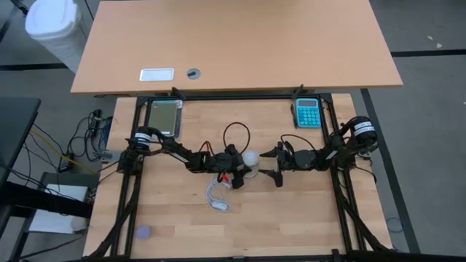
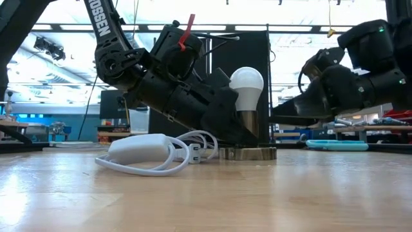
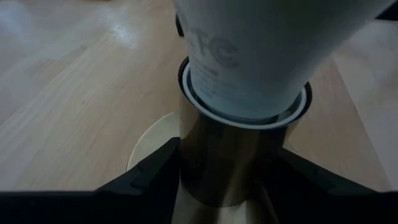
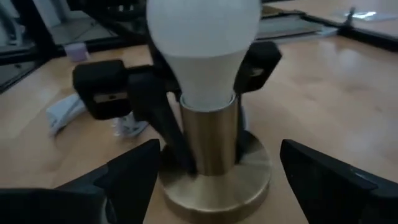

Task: Screw lightbulb
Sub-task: Insert the white lightbulb into the silver lamp

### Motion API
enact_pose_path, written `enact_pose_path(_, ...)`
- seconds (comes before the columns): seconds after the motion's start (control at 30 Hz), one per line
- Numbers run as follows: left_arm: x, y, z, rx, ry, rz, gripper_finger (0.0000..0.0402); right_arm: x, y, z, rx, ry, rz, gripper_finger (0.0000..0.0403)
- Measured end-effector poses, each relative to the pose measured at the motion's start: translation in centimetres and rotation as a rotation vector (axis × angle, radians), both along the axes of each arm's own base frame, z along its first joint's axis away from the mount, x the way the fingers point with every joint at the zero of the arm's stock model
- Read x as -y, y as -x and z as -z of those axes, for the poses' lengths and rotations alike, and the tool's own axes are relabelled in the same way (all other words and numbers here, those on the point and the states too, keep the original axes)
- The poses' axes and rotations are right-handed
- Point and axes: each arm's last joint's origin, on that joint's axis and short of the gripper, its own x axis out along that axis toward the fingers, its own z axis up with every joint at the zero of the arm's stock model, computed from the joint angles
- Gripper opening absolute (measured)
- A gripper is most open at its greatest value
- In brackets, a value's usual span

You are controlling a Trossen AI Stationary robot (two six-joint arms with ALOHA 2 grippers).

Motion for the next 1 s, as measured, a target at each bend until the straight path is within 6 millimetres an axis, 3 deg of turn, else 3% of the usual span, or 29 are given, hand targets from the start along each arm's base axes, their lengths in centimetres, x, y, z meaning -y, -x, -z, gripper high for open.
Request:
enact_pose_path(0.37,0.0,0.0,0.0,0.000,0.004,-0.001,0.0218,-0.1,-3.6,-1.2,0.009,0.019,-0.097,0.0334)
enact_pose_path(0.6,0.0,0.0,0.1,-0.007,-0.003,0.004,0.0218,0.0,-3.7,-1.3,0.020,0.023,-0.117,0.0334)
enact_pose_path(1.0,0.0,0.0,0.1,-0.009,0.019,0.008,0.0218,-1.8,-3.1,-1.2,0.014,0.042,-0.137,0.0316)
